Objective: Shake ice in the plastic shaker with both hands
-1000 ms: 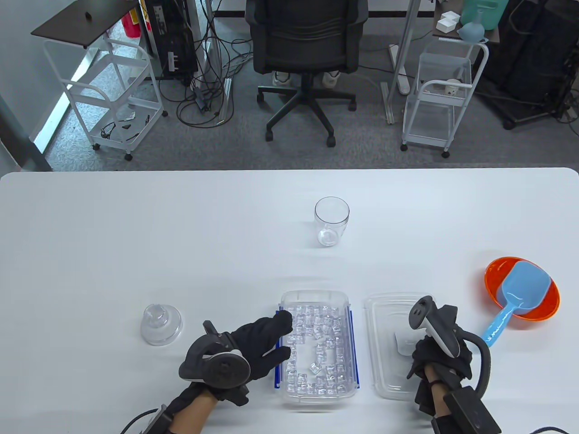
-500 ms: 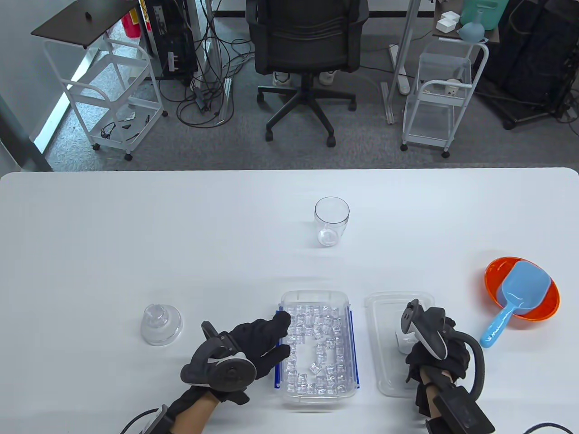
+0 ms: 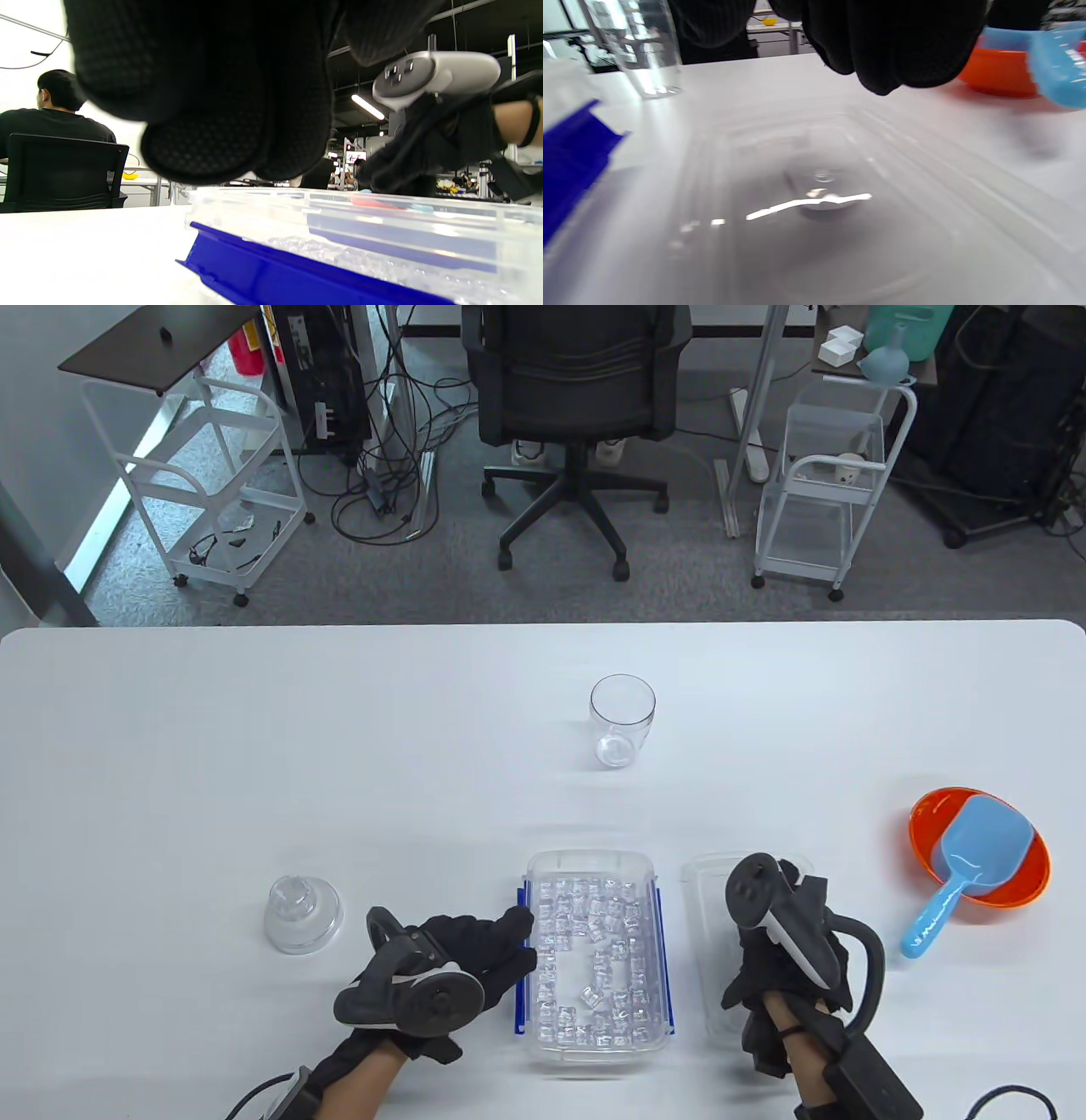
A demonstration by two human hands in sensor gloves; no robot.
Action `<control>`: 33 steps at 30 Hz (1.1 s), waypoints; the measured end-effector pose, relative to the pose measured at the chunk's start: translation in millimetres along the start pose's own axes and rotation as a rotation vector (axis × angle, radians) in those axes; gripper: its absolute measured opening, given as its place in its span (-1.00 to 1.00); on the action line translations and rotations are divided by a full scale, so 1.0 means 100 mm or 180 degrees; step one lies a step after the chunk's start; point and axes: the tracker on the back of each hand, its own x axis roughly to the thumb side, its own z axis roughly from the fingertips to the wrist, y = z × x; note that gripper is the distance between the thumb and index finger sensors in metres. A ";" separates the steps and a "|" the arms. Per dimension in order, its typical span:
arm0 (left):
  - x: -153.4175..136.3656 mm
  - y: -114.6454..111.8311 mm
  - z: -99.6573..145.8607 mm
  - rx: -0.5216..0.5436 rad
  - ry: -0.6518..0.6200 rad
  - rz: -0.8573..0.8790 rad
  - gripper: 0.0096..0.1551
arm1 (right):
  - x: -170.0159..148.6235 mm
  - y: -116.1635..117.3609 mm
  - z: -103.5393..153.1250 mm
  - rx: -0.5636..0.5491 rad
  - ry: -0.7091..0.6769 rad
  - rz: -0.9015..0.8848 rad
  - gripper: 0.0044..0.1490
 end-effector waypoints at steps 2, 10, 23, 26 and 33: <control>0.03 0.01 -0.01 -0.0066 -0.0029 0.0043 -0.42 | 0.16 -0.01 0.03 0.0102 -0.0463 -0.0340 -0.17; 0.10 -0.04 -0.07 -0.0715 0.0002 0.0792 -0.39 | 0.56 0.16 -0.10 0.0879 -0.1227 -0.1220 -0.24; 0.29 -0.28 -0.14 -0.1732 -0.0317 0.0953 -0.38 | 0.55 0.42 -0.16 0.0935 -0.0900 -0.0771 -0.26; 0.28 -0.29 -0.14 -0.1763 -0.0265 0.1057 -0.37 | 0.55 0.42 -0.16 0.0932 -0.0893 -0.0753 -0.28; 0.25 -0.30 -0.14 -0.1794 -0.0197 0.1116 -0.37 | 0.51 0.42 -0.17 0.0940 -0.0873 -0.0824 -0.24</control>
